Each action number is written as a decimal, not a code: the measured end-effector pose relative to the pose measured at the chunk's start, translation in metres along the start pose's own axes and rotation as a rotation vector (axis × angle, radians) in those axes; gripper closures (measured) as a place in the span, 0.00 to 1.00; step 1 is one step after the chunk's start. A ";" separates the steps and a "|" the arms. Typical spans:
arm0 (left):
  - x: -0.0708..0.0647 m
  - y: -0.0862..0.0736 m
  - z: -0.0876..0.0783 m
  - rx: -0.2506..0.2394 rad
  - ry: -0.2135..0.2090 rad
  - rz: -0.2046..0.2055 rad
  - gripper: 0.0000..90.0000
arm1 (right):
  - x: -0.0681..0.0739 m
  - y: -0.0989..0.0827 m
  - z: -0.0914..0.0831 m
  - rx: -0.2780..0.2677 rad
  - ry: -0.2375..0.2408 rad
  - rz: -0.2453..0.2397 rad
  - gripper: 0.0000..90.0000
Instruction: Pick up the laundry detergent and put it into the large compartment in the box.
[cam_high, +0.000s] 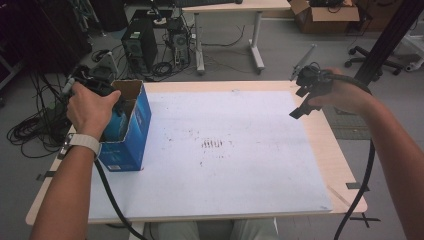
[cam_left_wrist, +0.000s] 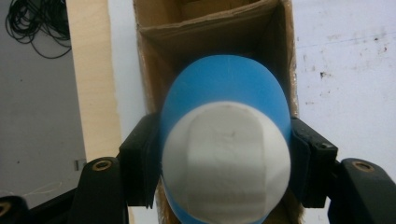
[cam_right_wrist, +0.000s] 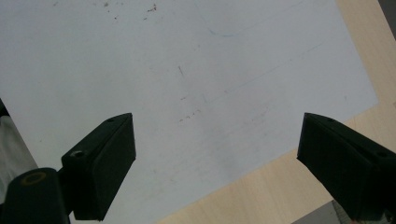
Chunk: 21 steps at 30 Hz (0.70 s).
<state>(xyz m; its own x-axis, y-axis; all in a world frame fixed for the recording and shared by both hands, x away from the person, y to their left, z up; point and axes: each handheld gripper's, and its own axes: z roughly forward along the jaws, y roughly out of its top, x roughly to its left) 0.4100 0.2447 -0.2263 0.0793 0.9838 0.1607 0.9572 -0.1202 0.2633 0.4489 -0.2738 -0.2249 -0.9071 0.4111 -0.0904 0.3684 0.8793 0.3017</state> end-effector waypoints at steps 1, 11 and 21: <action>0.000 -0.001 0.003 0.000 -0.002 0.000 0.42 | 0.000 0.000 0.000 0.000 0.000 0.000 0.13; -0.003 -0.004 0.022 0.013 -0.014 0.009 0.42 | 0.000 -0.001 0.002 0.004 0.002 0.005 0.13; -0.004 -0.007 0.034 0.031 -0.024 0.014 0.42 | -0.002 -0.003 0.005 0.004 0.009 0.009 0.13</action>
<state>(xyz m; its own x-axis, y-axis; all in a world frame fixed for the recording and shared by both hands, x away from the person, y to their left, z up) 0.4127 0.2464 -0.2613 0.0991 0.9851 0.1408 0.9641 -0.1301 0.2314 0.4501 -0.2761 -0.2302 -0.9056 0.4167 -0.0795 0.3773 0.8767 0.2984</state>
